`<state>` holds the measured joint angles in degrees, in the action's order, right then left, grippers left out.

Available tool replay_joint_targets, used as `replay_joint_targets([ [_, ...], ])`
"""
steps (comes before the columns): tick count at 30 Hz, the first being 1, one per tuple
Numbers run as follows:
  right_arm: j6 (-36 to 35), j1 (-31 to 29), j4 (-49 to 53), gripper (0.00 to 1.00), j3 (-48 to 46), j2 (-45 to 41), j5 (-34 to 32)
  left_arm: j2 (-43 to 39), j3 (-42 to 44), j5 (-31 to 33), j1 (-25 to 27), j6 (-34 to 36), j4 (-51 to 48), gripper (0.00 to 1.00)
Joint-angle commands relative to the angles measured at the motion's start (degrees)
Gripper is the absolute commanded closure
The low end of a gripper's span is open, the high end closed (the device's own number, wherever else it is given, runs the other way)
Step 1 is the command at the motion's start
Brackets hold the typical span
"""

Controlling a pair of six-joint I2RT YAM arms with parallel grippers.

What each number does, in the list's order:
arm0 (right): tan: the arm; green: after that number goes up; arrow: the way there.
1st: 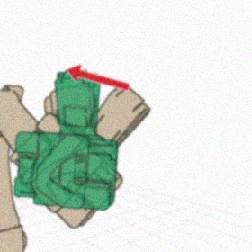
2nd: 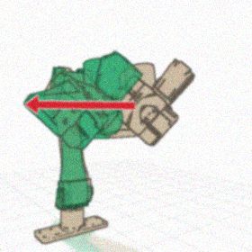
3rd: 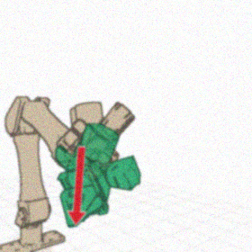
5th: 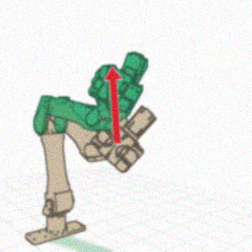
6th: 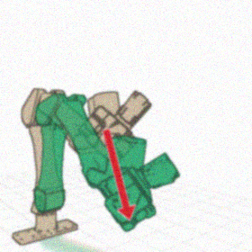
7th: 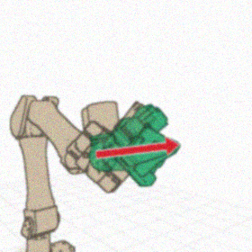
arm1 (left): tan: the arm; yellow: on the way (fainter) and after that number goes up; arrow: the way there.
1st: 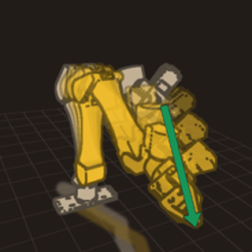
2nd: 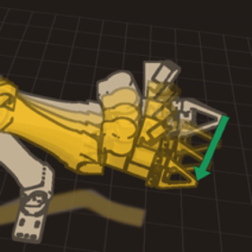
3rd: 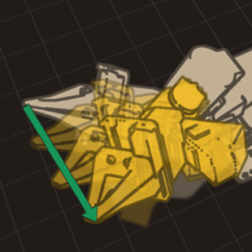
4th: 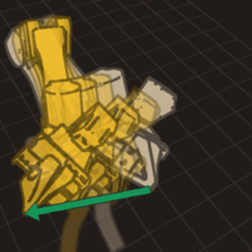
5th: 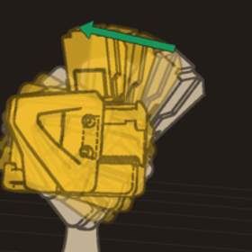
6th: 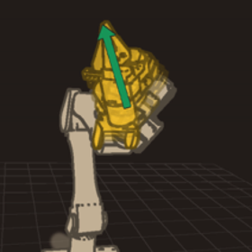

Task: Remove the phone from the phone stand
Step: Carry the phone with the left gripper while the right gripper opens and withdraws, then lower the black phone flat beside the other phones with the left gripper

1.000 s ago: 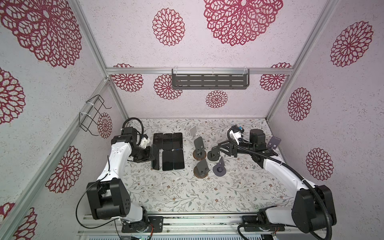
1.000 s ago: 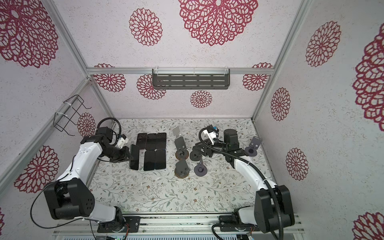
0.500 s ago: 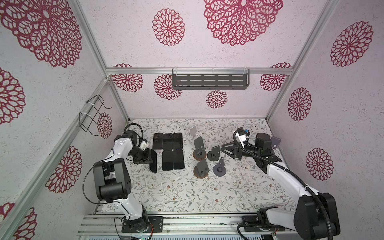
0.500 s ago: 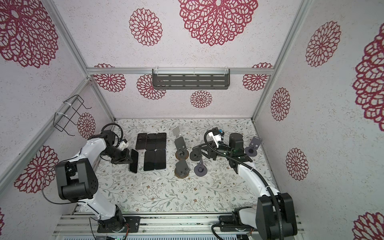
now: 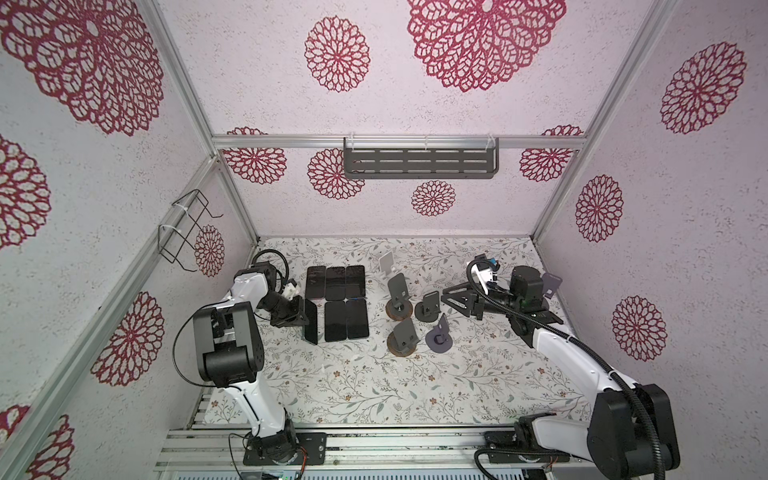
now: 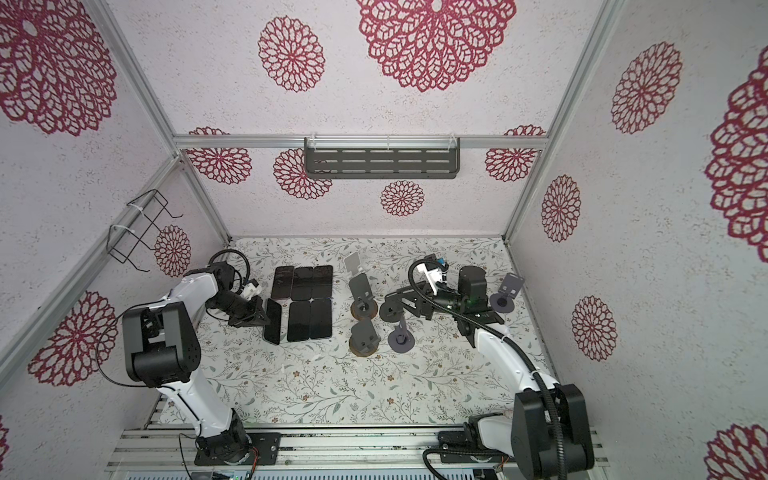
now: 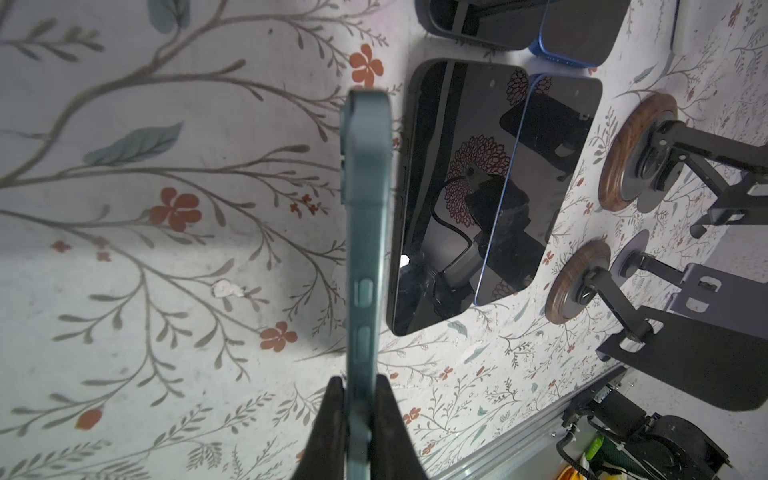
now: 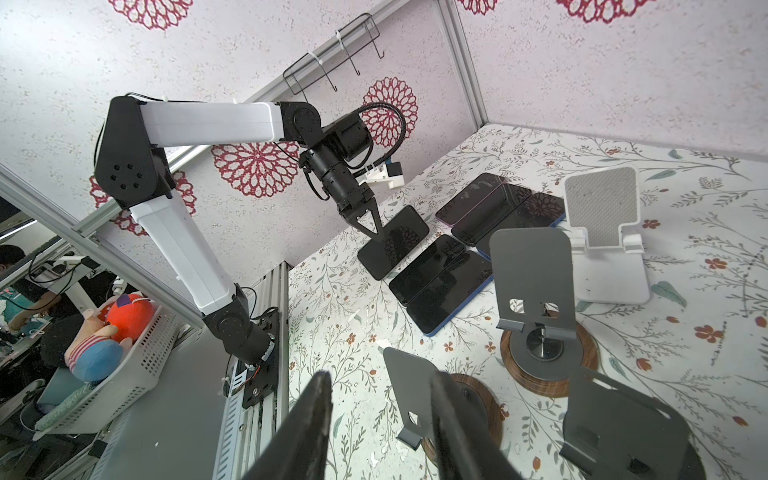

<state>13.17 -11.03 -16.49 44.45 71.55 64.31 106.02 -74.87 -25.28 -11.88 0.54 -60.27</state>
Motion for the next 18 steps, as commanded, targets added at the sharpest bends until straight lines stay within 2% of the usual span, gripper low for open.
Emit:
replay_joint_targets([
  [1,-0.16,0.28,-1.8,0.58,0.32,-0.37,1.08,0.68,-2.24,-2.65,-0.45,0.44,1.28,1.0],
  [8,-2.4,0.37,1.94,0.58,1.93,-0.09,0.73,3.39,-4.03,-3.35,-0.43,0.42,0.61,1.0],
  [18,-2.31,0.31,1.55,0.58,1.04,-0.95,0.45,4.63,-4.05,-5.19,-0.36,1.14,0.5,1.0],
])
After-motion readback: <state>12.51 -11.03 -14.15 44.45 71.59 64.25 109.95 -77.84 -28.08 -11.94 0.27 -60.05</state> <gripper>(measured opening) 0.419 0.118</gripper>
